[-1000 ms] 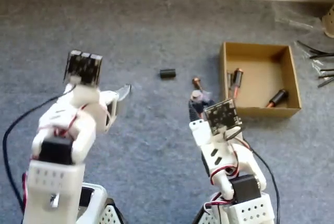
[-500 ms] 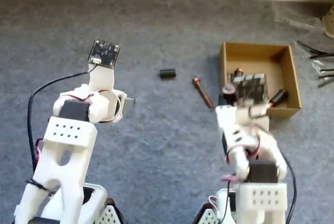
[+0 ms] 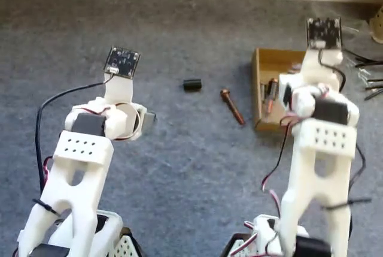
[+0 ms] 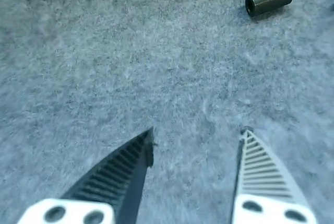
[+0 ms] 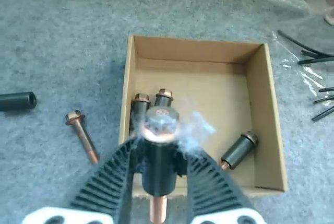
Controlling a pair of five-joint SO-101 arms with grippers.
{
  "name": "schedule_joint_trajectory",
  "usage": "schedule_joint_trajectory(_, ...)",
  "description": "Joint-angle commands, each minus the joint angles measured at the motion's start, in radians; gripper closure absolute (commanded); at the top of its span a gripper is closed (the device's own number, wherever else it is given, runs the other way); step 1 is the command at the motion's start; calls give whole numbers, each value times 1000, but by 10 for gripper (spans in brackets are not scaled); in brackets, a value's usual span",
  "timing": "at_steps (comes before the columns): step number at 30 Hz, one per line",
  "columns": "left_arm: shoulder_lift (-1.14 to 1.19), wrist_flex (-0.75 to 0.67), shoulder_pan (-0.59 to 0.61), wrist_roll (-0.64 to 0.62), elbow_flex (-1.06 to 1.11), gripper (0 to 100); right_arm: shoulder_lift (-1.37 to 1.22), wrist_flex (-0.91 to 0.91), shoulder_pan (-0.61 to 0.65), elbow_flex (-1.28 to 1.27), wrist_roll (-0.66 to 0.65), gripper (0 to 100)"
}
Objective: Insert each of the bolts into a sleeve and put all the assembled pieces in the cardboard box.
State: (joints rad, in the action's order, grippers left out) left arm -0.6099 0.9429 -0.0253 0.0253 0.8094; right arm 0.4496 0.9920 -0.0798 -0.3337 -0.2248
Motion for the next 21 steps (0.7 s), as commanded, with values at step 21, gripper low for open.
schedule_joint_trajectory(21, -5, -130, 2, 3, 70, 755, -768, 1, -10, 610, -2, 994)
